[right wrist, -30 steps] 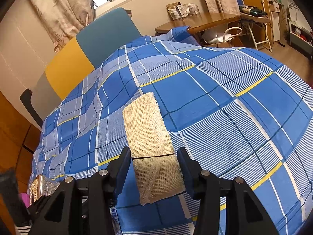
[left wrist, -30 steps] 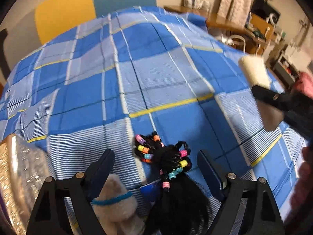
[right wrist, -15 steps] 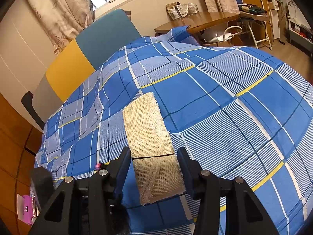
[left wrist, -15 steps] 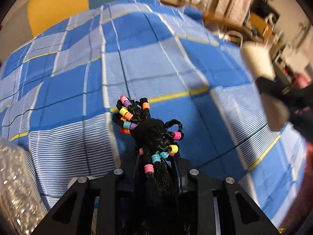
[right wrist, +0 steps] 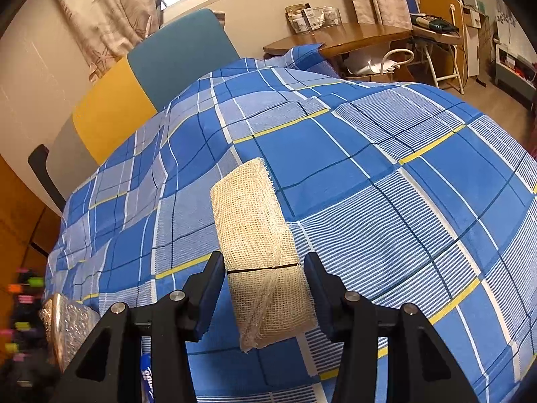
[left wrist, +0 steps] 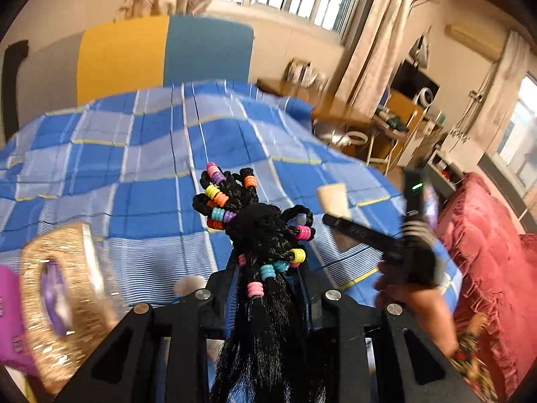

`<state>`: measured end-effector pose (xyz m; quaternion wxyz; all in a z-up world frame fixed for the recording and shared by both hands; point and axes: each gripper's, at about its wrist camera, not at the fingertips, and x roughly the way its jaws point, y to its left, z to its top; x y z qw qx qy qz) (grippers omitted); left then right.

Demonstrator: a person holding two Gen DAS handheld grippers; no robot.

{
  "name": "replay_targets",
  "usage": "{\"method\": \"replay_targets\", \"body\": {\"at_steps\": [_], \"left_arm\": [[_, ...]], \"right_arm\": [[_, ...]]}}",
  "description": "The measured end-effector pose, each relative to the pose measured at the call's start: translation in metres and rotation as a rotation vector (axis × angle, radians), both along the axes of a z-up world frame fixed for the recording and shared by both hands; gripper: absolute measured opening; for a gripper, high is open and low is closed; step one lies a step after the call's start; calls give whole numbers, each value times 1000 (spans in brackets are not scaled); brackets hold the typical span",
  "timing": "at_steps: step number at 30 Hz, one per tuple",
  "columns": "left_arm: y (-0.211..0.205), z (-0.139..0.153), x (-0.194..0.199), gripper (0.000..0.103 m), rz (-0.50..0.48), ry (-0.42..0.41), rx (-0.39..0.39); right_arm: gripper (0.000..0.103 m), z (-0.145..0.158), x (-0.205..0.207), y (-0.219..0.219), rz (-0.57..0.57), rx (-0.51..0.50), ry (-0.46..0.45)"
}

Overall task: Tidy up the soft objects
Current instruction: 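Lift the doll with the left gripper toward the gold tray while the right holds the bandage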

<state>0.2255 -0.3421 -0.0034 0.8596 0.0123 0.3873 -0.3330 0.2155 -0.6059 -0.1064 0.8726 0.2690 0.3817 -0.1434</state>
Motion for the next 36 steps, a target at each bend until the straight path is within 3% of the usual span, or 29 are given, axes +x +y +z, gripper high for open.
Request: {"method": "replay_targets", "body": {"at_steps": [9,15,18,24,31,36], "left_arm": [[124,75,-44,29,56,-126,-87],[226,90,-57,30,164,-183,-76],[281,77,-57,30,247,-177,-42],[362,12,-53,30,379,-30,27],[386,-66,-54,30,476,126,58],[382,-100,-47,30,549,194,91]], "right_arm": [[49,0,-1,7,13,-66,10],[49,6,-4,9,14,-79,-27],[49,8,-4,12,13,-109,-33],[49,10,-5,12,-1,-143,-33],[49,8,-6,13,-5,-169,-23],[49,7,-5,16,1,-190,-13]]}}
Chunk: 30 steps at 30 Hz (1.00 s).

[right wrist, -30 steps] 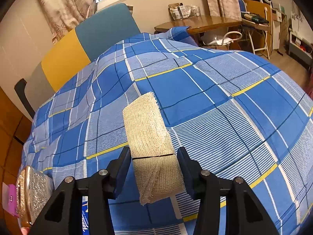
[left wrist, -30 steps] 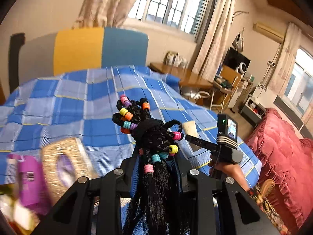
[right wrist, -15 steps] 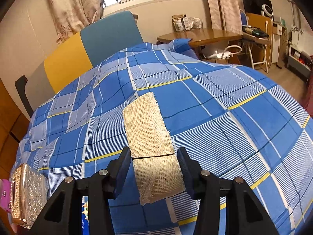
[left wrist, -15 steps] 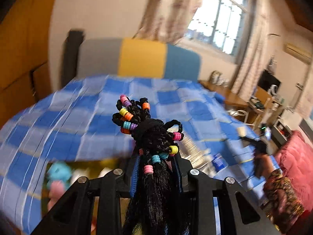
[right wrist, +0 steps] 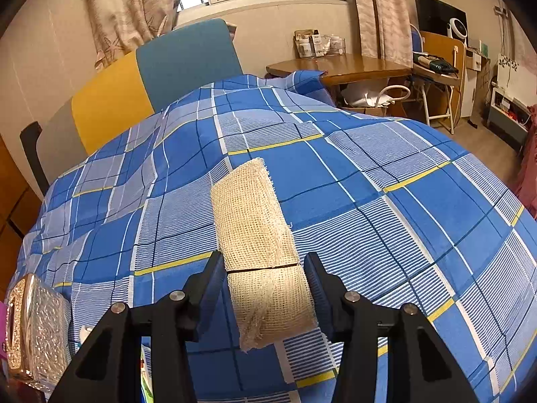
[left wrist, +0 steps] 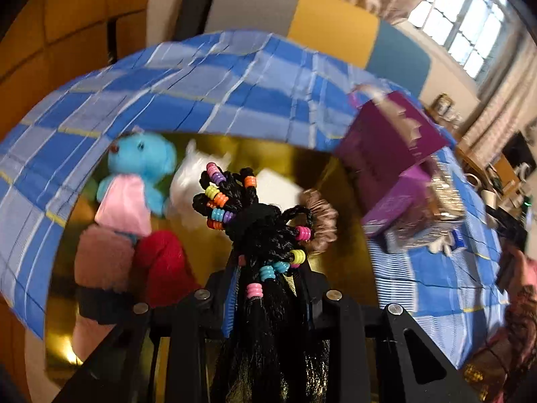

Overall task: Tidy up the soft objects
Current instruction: 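Lower the beaded doll into the gold tray and open the left gripper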

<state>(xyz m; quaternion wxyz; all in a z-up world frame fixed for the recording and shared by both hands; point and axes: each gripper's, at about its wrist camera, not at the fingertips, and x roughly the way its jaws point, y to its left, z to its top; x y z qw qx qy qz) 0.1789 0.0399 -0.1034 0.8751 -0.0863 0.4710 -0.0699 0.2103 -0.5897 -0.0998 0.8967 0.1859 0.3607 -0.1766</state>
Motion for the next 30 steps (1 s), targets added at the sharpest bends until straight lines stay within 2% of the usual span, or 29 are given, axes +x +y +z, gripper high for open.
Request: {"method": "replay_targets", "body": {"at_steps": [4,7,9,11,13,17,22,30], "left_arm": [[7,-18,4,33,39,53,-10],[11,-24,6,43,81,77,-20],[13,-21,0,53,86,67,-41],[11,-13,-8,71,81,27,-41],[11,-2,-18,77,72,-38,-54],[15,8,-31,79,63,-83,-33],[14,15,-37,82,23,-120,31],[7,13,-41,86,-13,-149,-3]], "right_arm": [[49,-1,1,2,2,-15,4],[49,-1,1,1,-5,-33,4],[49,-1,1,-1,-15,-42,4],[49,0,-1,-3,-29,-51,-2],[49,5,-4,-3,-39,-68,-27],[49,20,-12,4,-42,-137,-91],[49,32,-16,8,-39,-134,-104],[49,65,-38,37,25,-163,-118]]}}
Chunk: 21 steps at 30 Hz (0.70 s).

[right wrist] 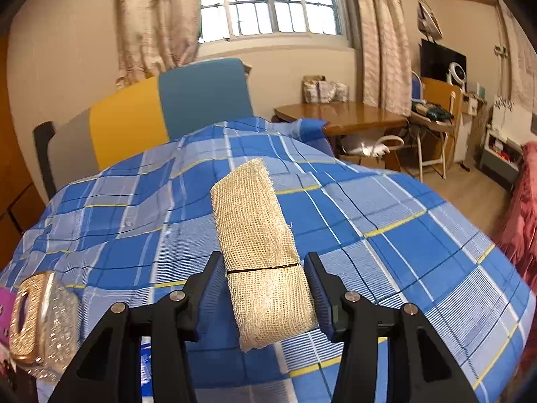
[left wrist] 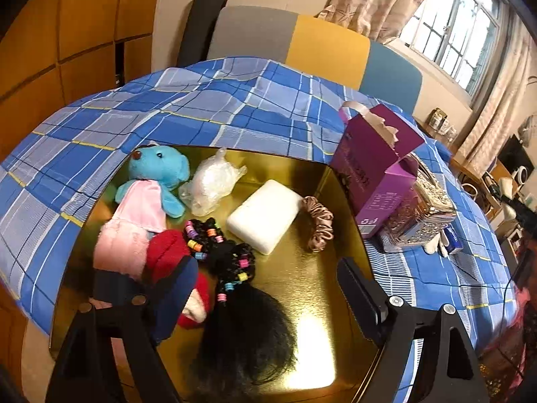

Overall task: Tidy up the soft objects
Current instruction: 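Lower the beaded doll into the gold tray and open the left gripper, then carry the beige bandage into the gold tray and open the right gripper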

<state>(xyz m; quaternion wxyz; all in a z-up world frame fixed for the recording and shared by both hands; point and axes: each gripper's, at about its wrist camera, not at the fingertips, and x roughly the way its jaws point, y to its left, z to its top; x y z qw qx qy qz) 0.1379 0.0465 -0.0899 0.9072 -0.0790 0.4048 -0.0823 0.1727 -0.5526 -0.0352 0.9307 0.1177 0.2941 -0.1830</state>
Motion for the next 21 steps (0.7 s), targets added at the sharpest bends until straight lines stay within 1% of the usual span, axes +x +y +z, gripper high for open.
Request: {"method": "replay_targets", "body": {"at_steps": [3,6,10,14,17,21], "left_arm": [[-4,0,-2,86,-15,-16,3],[-5,0,-4,89,-24,-25,-8],[1,0,-8,90,-18,-35,-21],[12,3,-12,90,-10,-62,-18],[19,5,-16,90,5,-84,7],[35,4,-21,91,43,-96,14]], "right_arm": [[49,22,-11,25,60,-32,-25],[49,42,-23,60,139,-58,-45],[49,59,-37,121,271,-91,-68],[49,64,-47,184,407,-83,-63],[49,63,-54,229,497,-72,-48],[49,55,-59,293,641,0,-22]]}}
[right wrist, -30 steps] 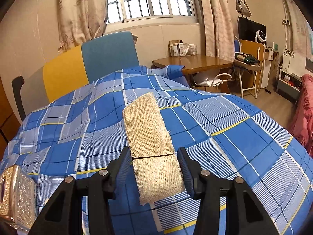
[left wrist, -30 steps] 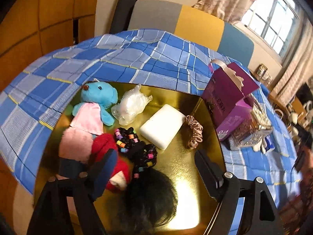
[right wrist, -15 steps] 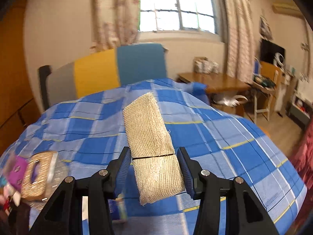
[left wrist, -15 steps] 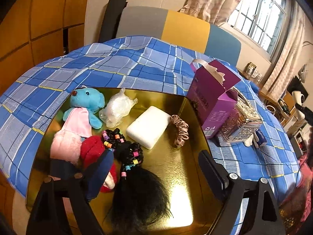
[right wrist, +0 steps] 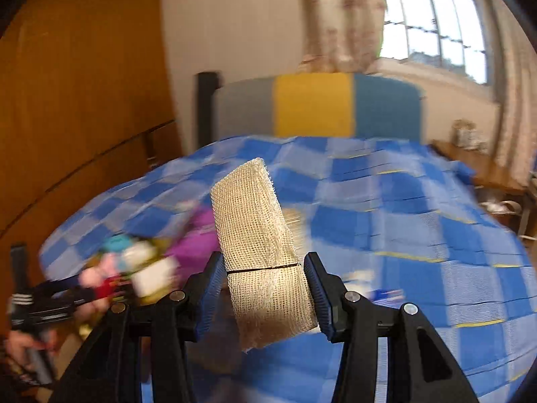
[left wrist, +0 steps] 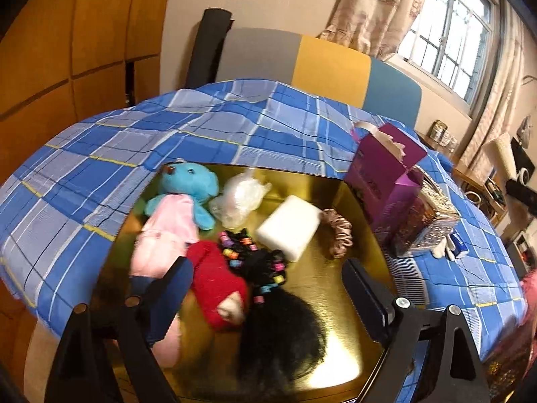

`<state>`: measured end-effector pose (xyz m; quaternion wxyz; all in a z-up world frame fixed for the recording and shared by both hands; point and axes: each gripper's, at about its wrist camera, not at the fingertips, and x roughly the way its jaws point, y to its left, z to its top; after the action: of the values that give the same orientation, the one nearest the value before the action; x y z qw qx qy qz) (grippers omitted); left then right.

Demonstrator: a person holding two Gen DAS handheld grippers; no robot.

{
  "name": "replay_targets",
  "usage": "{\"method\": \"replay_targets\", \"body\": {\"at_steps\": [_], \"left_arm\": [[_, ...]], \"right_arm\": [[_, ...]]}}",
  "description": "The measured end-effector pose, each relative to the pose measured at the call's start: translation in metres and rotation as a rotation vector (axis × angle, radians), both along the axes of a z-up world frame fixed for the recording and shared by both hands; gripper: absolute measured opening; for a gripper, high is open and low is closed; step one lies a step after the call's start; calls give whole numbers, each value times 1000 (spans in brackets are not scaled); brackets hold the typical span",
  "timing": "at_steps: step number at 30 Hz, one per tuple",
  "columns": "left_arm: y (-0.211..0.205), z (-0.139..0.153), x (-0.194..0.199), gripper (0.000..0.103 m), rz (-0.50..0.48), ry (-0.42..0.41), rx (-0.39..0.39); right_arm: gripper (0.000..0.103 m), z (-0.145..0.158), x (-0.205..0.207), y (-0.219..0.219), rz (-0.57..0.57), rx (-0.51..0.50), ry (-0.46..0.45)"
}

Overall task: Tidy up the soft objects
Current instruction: 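Carry the beige bandage into the gold tray and open the right gripper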

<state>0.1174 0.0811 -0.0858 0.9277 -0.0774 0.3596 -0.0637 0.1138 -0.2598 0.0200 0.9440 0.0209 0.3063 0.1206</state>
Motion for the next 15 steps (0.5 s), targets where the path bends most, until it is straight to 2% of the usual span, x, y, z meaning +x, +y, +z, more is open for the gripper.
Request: {"method": "replay_targets", "body": {"at_steps": [4,8,15], "left_arm": [[17,-2,-4,91,53,-9,-9],[34,-4,-6,91,105,-10,-15],[59,-6,-8,91,188,-10,-56]], "right_arm": [[49,-20,4,70,136,26,75],[49,-49,13,128,225,39,166],[49,-101,37,187,200,-44,304]]}}
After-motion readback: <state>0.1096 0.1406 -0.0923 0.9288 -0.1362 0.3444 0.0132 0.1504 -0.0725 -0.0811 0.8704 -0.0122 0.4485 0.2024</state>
